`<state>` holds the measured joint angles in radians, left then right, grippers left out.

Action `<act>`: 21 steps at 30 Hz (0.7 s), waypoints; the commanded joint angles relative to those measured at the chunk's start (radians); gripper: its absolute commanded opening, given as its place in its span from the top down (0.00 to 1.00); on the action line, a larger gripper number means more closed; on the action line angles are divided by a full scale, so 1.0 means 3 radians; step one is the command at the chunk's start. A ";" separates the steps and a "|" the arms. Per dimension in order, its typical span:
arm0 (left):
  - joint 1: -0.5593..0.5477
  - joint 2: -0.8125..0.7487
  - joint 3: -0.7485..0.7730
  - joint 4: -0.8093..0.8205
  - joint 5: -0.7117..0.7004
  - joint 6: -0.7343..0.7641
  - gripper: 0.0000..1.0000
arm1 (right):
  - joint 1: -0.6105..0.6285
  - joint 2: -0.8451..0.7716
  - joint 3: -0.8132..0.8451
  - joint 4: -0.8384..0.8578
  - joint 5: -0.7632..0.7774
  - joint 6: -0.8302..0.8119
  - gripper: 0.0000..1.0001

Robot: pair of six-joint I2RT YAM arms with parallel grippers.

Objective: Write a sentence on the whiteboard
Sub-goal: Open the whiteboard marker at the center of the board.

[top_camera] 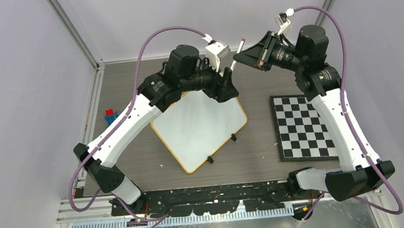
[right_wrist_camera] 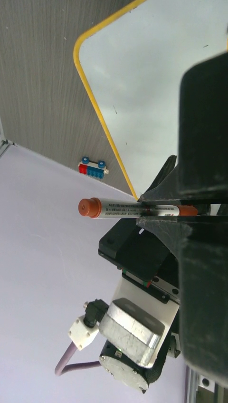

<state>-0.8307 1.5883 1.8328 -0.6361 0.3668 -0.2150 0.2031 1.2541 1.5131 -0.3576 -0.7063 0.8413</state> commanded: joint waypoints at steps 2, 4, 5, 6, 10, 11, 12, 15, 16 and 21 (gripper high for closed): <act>0.0033 -0.0120 0.0078 0.0273 -0.0102 -0.0016 0.40 | 0.0041 -0.0089 -0.0086 0.0195 -0.0094 0.0083 1.00; 0.0042 -0.0142 0.0060 0.0302 -0.0093 0.0019 0.44 | 0.0054 -0.0085 -0.0115 0.0215 -0.0111 0.0079 1.00; 0.0054 -0.0151 0.0051 0.0305 -0.0094 0.0034 0.46 | 0.0067 -0.0080 -0.0127 0.0233 -0.0125 0.0079 1.00; 0.0068 -0.0159 0.0039 0.0323 -0.0095 0.0041 0.50 | 0.0074 -0.0073 -0.0132 0.0237 -0.0135 0.0071 1.00; 0.0152 -0.0179 -0.0001 0.0356 -0.0121 0.0040 0.67 | 0.0096 -0.0064 -0.0157 0.0268 -0.0207 0.0054 1.00; 0.0179 -0.0183 -0.0015 0.0356 -0.0108 0.0048 0.73 | 0.0103 -0.0069 -0.0171 0.0286 -0.0236 0.0043 0.99; 0.0203 -0.0194 -0.0030 0.0352 -0.0052 0.0074 0.79 | 0.0104 -0.0069 -0.0187 0.0306 -0.0277 0.0024 0.92; 0.0277 -0.0257 -0.0110 0.0272 0.0199 0.0273 0.95 | 0.0100 -0.0077 -0.0253 0.0295 -0.0444 -0.0120 0.51; 0.0306 -0.0295 -0.0150 0.0222 0.0298 0.0370 0.97 | 0.0095 -0.0072 -0.0263 0.0241 -0.0535 -0.0197 0.43; 0.0381 -0.0473 -0.0258 -0.0387 0.0882 0.1205 1.00 | 0.0062 -0.0055 -0.0198 -0.0296 -0.0984 -0.0681 0.34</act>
<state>-0.7238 1.5295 1.7638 -0.6262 0.4568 -0.0822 0.2268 1.2522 1.4319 -0.3447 -0.8604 0.7673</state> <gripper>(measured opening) 0.151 0.645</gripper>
